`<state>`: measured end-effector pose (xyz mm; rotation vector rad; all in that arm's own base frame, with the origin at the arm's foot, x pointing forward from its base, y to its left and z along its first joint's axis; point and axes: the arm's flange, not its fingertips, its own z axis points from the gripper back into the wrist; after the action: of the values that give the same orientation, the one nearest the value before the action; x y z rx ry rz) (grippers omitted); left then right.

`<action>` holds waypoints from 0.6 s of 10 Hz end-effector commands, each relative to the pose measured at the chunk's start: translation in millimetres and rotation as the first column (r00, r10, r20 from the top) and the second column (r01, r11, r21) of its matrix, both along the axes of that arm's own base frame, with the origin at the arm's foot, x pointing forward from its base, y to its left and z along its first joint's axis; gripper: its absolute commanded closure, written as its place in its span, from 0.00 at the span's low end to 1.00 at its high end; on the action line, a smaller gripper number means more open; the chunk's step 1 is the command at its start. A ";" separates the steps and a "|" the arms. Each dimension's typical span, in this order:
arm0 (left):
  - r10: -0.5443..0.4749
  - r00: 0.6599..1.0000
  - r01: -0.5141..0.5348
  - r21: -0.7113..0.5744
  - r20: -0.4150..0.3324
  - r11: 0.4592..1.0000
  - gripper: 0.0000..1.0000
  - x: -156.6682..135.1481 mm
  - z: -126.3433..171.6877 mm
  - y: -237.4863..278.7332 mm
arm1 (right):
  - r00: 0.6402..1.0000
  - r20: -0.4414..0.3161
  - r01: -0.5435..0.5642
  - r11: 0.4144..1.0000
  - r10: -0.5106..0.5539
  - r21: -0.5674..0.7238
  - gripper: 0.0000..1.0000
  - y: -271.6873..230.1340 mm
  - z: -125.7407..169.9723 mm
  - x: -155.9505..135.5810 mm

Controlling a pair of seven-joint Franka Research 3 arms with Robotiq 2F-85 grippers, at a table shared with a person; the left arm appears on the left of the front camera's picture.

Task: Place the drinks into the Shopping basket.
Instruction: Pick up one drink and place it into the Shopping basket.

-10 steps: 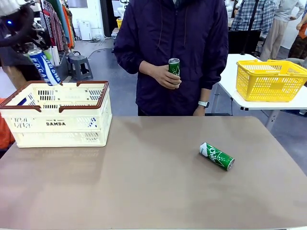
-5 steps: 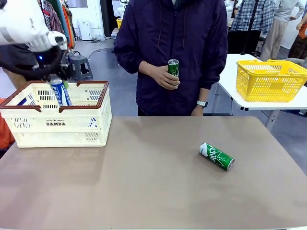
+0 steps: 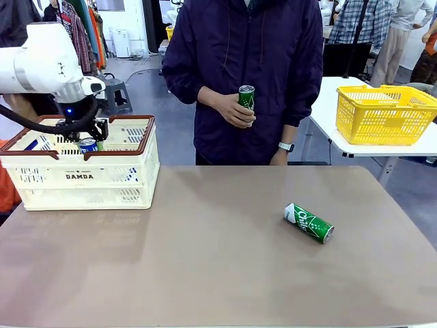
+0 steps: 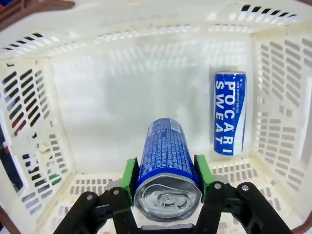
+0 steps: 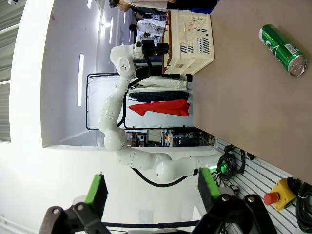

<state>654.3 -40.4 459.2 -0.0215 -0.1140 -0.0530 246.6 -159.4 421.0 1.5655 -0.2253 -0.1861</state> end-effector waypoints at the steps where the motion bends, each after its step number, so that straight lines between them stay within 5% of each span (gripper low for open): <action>1: 0.015 1.000 -0.016 0.015 0.017 1.000 0.65 -9.7 5.0 -1.0 | 1.000 -0.013 0.006 1.000 -0.006 0.021 0.00 0.5 6.9 0.9; 2: 0.018 1.000 -0.018 0.027 0.013 0.999 0.07 -8.9 4.7 -1.7 | 1.000 -0.013 0.006 1.000 -0.006 0.021 0.00 0.5 6.9 0.9; 3: 0.015 1.000 -0.015 0.024 0.007 1.000 0.00 -9.1 4.7 -3.1 | 1.000 -0.013 0.006 1.000 -0.006 0.021 0.00 0.5 6.9 0.9; 6: 0.017 1.000 -0.018 0.047 0.026 0.999 0.00 -12.4 10.4 -5.2 | 1.000 -0.013 0.006 1.000 -0.006 0.021 0.00 0.5 6.9 0.9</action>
<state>649.9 -44.3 468.7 -0.0057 -0.1265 -0.0518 246.6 -159.4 421.0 1.5655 -0.2253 -0.1861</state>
